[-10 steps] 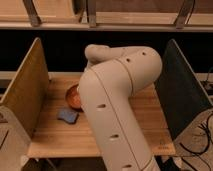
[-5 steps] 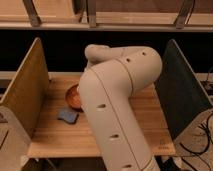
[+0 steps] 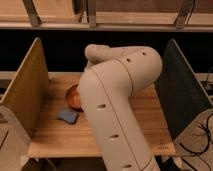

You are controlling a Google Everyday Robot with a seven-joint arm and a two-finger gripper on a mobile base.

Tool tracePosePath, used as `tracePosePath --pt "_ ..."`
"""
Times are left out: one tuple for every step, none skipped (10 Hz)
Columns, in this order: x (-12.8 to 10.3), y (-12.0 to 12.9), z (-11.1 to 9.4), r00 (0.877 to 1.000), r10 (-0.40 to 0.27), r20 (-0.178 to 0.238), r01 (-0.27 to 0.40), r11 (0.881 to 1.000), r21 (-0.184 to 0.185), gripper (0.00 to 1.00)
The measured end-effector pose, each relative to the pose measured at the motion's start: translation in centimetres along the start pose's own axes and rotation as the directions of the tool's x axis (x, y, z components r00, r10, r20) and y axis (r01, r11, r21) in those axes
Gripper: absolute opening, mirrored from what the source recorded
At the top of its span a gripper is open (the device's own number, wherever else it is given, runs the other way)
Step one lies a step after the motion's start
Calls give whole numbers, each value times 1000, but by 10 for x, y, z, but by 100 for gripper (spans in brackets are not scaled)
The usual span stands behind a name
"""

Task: Place the pepper in the ceramic bowl

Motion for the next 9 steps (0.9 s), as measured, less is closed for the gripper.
tracePosePath --pt "0 0 0 1000 0 0 0 1000 0 80" --pt "0 0 0 1000 0 0 0 1000 0 80" --pt "0 0 0 1000 0 0 0 1000 0 80" --pt "0 0 0 1000 0 0 0 1000 0 80" --pt "0 0 0 1000 0 0 0 1000 0 80" --pt "0 0 0 1000 -1 0 1 1000 1 80" --pt "0 -2 -1 1000 -10 -2 10 1000 9 80" --pt "-2 -9 -5 999 -44 -6 44 998 37 80" --pt "-3 -21 -12 994 -103 -21 104 992 75 80"
